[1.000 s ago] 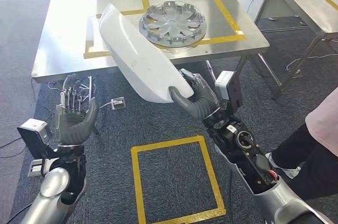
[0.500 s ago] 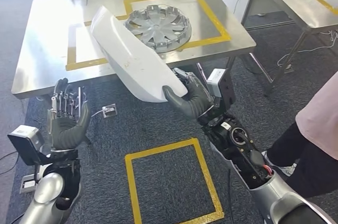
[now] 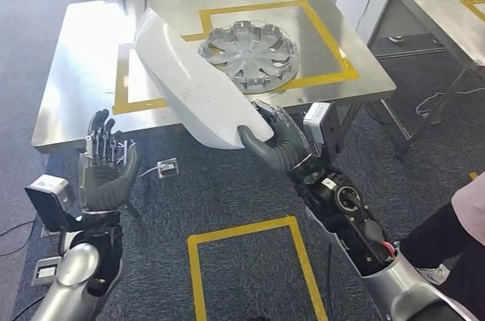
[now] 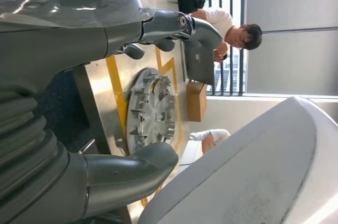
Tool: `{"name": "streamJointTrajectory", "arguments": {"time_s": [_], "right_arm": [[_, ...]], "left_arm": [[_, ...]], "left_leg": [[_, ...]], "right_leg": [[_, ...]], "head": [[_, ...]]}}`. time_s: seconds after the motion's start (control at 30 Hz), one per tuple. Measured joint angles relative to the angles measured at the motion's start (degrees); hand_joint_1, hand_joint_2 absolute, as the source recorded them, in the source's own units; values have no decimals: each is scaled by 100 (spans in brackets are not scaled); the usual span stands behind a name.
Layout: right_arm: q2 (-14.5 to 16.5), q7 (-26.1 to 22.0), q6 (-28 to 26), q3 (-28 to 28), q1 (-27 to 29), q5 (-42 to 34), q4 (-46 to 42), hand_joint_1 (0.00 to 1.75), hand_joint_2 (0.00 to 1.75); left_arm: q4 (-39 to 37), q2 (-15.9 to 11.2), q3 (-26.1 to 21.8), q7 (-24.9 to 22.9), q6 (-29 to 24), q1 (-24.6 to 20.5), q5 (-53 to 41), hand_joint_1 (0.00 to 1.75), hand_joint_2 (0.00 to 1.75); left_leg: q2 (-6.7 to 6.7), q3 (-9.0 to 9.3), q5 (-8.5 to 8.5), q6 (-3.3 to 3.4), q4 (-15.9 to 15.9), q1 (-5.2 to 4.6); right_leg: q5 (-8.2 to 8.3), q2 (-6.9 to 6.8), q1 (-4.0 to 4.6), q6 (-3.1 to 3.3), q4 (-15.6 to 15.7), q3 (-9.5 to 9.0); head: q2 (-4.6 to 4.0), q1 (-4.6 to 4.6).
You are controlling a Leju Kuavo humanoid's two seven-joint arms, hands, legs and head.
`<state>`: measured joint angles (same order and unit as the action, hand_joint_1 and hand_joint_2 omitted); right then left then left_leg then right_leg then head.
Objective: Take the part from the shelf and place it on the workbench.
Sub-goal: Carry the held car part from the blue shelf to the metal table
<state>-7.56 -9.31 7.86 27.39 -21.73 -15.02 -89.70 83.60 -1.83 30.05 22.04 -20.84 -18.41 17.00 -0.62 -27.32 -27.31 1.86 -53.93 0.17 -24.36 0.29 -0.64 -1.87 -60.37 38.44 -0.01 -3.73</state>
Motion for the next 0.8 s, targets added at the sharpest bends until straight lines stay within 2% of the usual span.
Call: {"name": "streamJointTrajectory", "arguments": {"time_s": [0.03,0.07,0.1,0.17,0.2,0.27,0.3,0.33,0.37,0.4,0.43,0.47,0.5,0.53,0.57,0.6,0.63,0.7,0.73,0.8], "right_arm": [[0,2,1,3,0,0,10,175,175],[1,4,1,5,-1,0,19,175,175],[3,5,1,7,-7,0,26,175,175],[9,3,1,2,-39,0,28,175,175],[11,0,-2,-3,-60,0,29,175,175],[12,-3,-1,-4,-84,0,30,175,175],[12,-2,0,-1,-87,0,33,175,175],[13,-1,3,4,-85,0,35,175,175],[13,1,2,9,-82,0,39,175,175],[13,2,1,11,-82,0,44,175,175],[13,2,0,13,-83,1,48,175,175],[13,2,0,14,-84,1,50,175,175],[13,2,1,16,-85,1,53,175,175],[15,1,1,18,-86,2,59,175,175],[19,1,1,20,-89,2,64,175,175],[23,-1,1,22,-90,2,70,175,175],[27,-3,1,25,-94,2,74,175,175],[31,-8,-1,26,-103,2,78,175,175],[31,-11,-1,26,-109,2,81,175,175],[31,-15,-1,31,-103,2,88,175,175]], "left_arm": [[-3,1,0,0,5,-2,-2,0,175],[-7,2,0,-2,10,-4,-2,0,175],[-9,2,0,-2,16,-9,-4,0,175],[-11,5,0,-2,29,-23,-10,0,175],[-11,7,0,2,34,-32,-15,0,175],[-13,8,0,2,38,-37,-17,0,175],[-14,8,0,2,38,-35,-18,0,175],[-17,8,0,1,40,-29,-17,0,175],[-23,7,0,1,42,-24,-18,0,175],[-29,7,0,1,45,-20,-19,0,175],[-36,6,0,2,48,-20,-19,0,175],[-40,5,0,3,49,-20,-20,0,175],[-43,5,0,5,50,-20,-20,0,175],[-45,4,-1,9,51,-20,-20,0,175],[-46,3,-2,13,53,-19,-20,0,175],[-46,2,-3,18,57,-19,-22,0,175],[-46,0,-4,22,60,-23,-26,0,175],[-45,5,-4,31,67,-28,-35,0,175],[-45,8,-4,36,68,-30,-38,0,175],[-45,11,-4,40,69,-24,-39,0,175]], "left_leg": [[-5,66,-74,-29,6,-5],[-8,114,-140,-62,18,-1],[-8,145,-175,-98,2,1],[2,102,-144,-160,-172,27],[8,-32,-69,-179,-437,33],[17,-559,-31,-204,-1187,42],[18,-864,-137,-214,-1542,39],[18,-1129,-324,-225,-1776,37],[18,-1316,-511,-228,-1860,35],[18,-1421,-614,-218,-1779,30],[18,-1435,-561,-194,-1535,20],[18,-1376,-330,-154,-1159,3],[17,-1281,40,-102,-725,-24],[1,-1187,337,-57,-387,-50],[-14,-1109,543,-21,-161,-73],[-32,-1055,619,6,-44,-85],[-43,-998,570,26,-14,-86],[-26,-835,604,76,65,-59],[-12,-750,610,99,77,-49],[2,-621,560,116,77,-38]], "right_leg": [[261,-10,14,30,320,-76],[451,-13,36,67,526,-132],[503,-15,59,104,617,-170],[439,5,82,189,627,-278],[405,9,81,230,636,-326],[315,18,77,295,651,-432],[256,20,79,316,652,-489],[191,25,83,326,652,-555],[123,31,89,331,652,-632],[49,37,96,334,652,-723],[-27,41,103,333,652,-823],[-107,43,110,330,654,-922],[-184,46,116,323,655,-1003],[-260,63,123,306,655,-1080],[-334,73,123,281,670,-1129],[-360,86,122,249,657,-1187],[-373,97,122,212,652,-1247],[-382,77,116,144,514,-1269],[-417,63,108,112,326,-1180],[-587,38,73,54,-333,-791]], "head": [[0,-11],[1,-7],[1,10],[1,31],[1,35],[1,62],[1,90],[1,115],[1,136],[1,153],[1,172],[1,191],[1,211],[1,226],[1,237],[1,248],[1,251],[1,246],[1,226],[0,174]]}}
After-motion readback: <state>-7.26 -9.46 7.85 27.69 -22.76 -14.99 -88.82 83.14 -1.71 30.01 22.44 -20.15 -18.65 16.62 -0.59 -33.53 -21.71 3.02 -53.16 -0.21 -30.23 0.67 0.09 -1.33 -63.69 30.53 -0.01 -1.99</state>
